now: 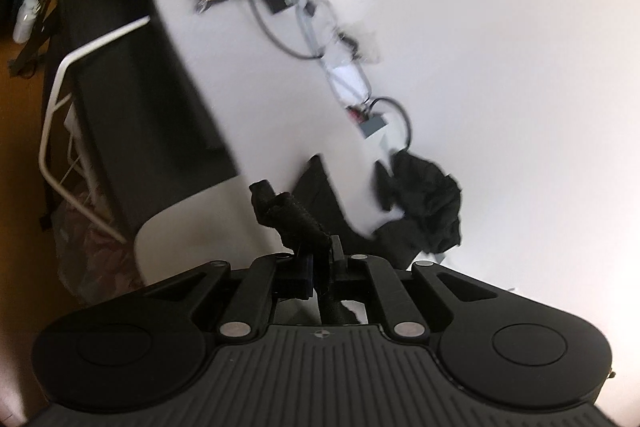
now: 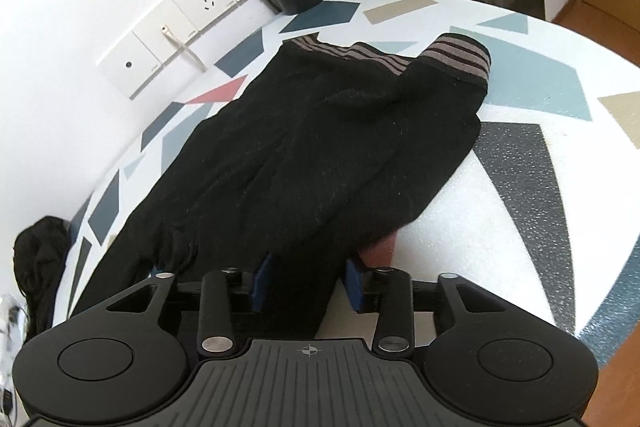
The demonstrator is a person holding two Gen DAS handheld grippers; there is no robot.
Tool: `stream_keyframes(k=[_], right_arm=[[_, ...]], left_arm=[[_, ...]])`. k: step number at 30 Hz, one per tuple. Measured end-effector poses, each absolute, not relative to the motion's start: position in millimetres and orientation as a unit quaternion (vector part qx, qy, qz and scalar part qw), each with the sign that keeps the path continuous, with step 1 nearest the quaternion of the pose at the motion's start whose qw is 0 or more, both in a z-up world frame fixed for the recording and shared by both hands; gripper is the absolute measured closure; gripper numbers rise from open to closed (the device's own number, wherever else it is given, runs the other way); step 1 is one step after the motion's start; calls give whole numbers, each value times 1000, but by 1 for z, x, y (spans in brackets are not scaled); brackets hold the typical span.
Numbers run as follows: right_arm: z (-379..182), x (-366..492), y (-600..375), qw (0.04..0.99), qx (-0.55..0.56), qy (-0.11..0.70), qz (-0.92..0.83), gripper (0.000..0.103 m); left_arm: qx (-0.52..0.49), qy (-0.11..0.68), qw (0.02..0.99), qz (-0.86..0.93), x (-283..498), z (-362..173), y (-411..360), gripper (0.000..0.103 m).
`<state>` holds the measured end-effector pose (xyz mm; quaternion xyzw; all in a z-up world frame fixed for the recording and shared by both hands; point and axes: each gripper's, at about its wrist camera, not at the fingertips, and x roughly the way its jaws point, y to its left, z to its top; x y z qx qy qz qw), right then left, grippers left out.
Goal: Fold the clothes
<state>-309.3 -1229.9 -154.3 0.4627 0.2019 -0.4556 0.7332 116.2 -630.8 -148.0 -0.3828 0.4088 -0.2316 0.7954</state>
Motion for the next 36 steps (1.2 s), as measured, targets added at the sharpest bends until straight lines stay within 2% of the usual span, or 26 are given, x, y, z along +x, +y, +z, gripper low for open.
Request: stream_keyframes(k=[2,3,7,14,16,18,19,24,33,34,35,36], right_arm=[[-154,-316,-1230,725,476,188,-459,96],[-154,-320,-1231,721,484,181,-462,98],[-133,-338,-1226,732,480,123,-469,99],[-108,-336,-1250,751,461,109,-460,101],[-108,-334,-1252,749,471,123,-450,95],[-110,-333,-1249,747,483,141,-435,73],[-111,-333,-1247,745,488,150,-428,69],[-129,-326,-1230,735,484,210,-426,68],[-151,-296,-1207,754,441,240,-423,69],[-152,-294,-1209,755,441,241,-422,70],[-152,-292,-1211,754,444,242,-420,78],[-153,-290,-1213,753,447,243,-418,103]], left_arm=[[-380,402,799,-235,116,-140,-632,97],[-379,398,801,-237,116,-136,-634,97],[-384,387,802,-245,112,-123,-637,97],[-402,382,795,-246,118,-111,-645,97],[-401,382,795,-247,122,-110,-650,97],[-397,383,796,-249,122,-109,-654,97],[-393,384,797,-251,122,-109,-655,97],[-387,395,798,-238,121,-117,-654,97],[-374,403,802,-234,124,-120,-651,97],[-373,404,802,-234,124,-121,-651,97],[-372,405,802,-234,124,-122,-651,97],[-371,406,802,-233,123,-122,-651,97]])
